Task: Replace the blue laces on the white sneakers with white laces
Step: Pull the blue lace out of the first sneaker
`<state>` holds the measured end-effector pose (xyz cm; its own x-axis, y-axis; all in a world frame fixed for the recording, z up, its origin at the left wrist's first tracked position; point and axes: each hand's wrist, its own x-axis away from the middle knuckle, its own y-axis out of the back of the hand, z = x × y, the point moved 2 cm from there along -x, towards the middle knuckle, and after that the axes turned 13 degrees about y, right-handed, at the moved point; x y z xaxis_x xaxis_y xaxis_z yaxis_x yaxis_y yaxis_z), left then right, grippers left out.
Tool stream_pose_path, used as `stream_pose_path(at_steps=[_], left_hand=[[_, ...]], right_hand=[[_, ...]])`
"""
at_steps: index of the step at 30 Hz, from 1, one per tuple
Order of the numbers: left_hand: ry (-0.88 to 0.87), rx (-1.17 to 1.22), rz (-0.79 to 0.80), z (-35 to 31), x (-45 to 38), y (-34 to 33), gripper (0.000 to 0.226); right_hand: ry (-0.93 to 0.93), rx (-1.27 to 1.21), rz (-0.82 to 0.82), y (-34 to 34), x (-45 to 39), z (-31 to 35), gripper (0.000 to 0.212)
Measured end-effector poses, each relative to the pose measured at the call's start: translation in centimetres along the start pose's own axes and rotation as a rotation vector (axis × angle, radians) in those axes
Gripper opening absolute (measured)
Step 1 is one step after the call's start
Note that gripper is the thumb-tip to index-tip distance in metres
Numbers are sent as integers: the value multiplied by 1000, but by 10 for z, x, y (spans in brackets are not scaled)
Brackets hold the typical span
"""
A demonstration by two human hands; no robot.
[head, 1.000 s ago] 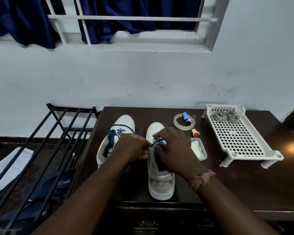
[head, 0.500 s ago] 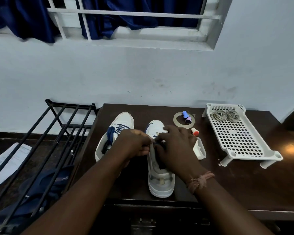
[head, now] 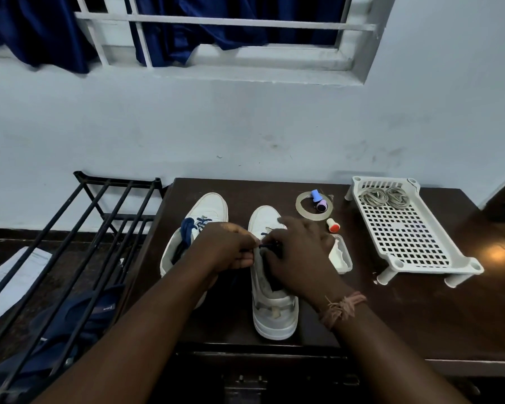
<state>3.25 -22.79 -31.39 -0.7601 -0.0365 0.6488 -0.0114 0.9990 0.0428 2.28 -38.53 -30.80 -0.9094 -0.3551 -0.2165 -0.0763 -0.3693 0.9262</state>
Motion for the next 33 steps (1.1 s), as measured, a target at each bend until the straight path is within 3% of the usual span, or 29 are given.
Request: stream_pose_path(at_steps=[3,6,8,10,13,15,17,19,23,24,27,28,31,33], left_hand=[[1,9,3,1,1,0,6],[0,9,1,0,1,0,6],[-3,0,1,0,0,0,8],[-4,-6,-4,0,0,0,11],[-12,-12,-15,1,-1,-1,9],[-29,-23,-19,2,-1,-1,5],[-48,-37,-23,3,-2,0,7],[-58,-40,-24,2,0,0,7],[-58,-48,-37,1,0,2,6],[-56,-50,-37,1,0,2,6],[-88,-72,-40,1,0,-2,10],[-115,-90,-44,1,0,-4,13],[-204,-169,-53,2,2,-9,19],[-243,-236,-73,4,2,-10,17]], right_hand=[[-43,-67,-177,4,-6,-8,8],[-245,-685,-515,25,-9,-21,14],[-322,-787,-642,33,-4,-27,16],[-332,-642,-549,27,-2,-30,13],[-178,-195,-138,5,-1,-23,59],[-68,-36,-2,-4,-2,-12,46],[-21,11,-6,-9,-4,-9,21],[-50,-11,-126,-6,-6,-13,5],[-296,-356,-475,25,-10,-33,9],[-324,-275,-456,30,-9,-36,8],[-330,-142,-144,24,-5,-36,43],[-295,-138,-92,18,-3,-32,47],[-211,-113,-53,1,-4,-23,32],[-217,-227,-39,-3,-5,-23,22]])
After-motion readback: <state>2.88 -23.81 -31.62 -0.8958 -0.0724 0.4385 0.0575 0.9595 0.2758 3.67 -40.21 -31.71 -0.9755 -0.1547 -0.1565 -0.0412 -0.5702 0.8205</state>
